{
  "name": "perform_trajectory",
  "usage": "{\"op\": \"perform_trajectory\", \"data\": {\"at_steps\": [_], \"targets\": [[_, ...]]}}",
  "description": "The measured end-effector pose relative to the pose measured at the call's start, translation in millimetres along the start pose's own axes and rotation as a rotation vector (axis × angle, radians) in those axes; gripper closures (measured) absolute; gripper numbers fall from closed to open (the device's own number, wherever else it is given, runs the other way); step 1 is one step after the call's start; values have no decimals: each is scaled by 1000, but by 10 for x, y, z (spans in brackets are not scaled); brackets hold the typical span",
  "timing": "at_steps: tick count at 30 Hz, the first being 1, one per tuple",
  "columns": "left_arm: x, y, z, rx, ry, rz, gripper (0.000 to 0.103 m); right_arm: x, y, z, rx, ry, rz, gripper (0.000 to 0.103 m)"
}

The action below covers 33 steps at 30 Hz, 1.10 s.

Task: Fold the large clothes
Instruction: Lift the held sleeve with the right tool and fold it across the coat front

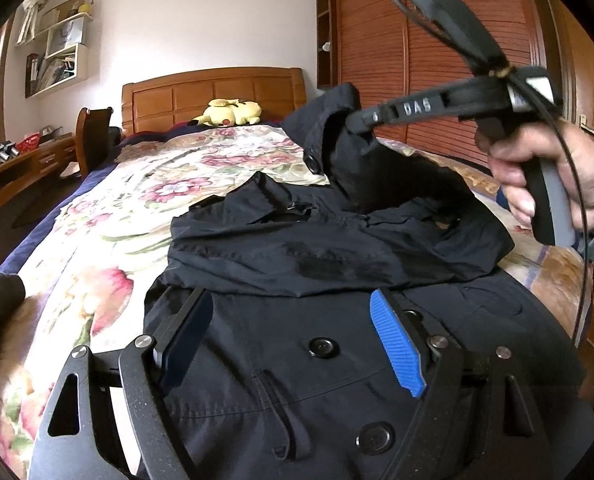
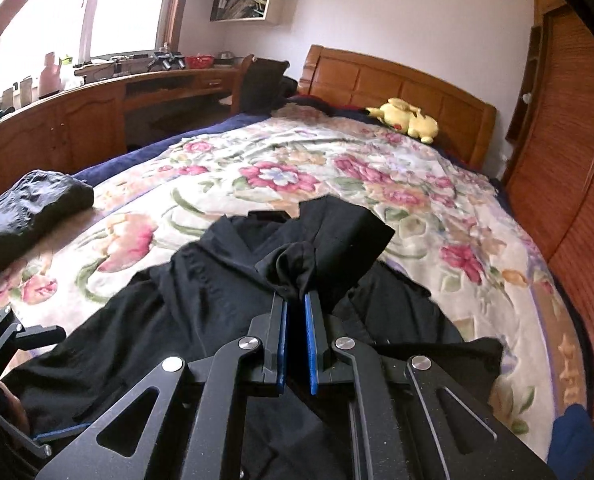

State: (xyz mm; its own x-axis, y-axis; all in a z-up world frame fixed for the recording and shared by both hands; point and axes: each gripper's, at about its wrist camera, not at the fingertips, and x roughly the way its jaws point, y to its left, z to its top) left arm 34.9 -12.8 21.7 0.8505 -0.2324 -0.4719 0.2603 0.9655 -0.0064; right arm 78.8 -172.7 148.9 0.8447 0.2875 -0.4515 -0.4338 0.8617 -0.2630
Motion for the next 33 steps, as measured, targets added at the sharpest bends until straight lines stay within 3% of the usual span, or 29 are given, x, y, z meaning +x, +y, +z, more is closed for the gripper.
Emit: {"op": "perform_trajectory", "data": {"at_steps": [9,13,20,31,33], "targets": [[-28,82,-1,-7,-4,13,21,-264,-78,498,7,-139,-83,95],[-37,122,3,-12,-6,17,21,-299,-38,628,16,-156,-62,95],[-56,199,-4,-26,-9,26,21,-87,224,436,-14,-101,19,95],[-75,298,-33,-31,-8,49,21,185,281,328,-6,2,110,95],[-78,328,-39,-34,-8,55,21,225,278,261,18,24,128,83]]}}
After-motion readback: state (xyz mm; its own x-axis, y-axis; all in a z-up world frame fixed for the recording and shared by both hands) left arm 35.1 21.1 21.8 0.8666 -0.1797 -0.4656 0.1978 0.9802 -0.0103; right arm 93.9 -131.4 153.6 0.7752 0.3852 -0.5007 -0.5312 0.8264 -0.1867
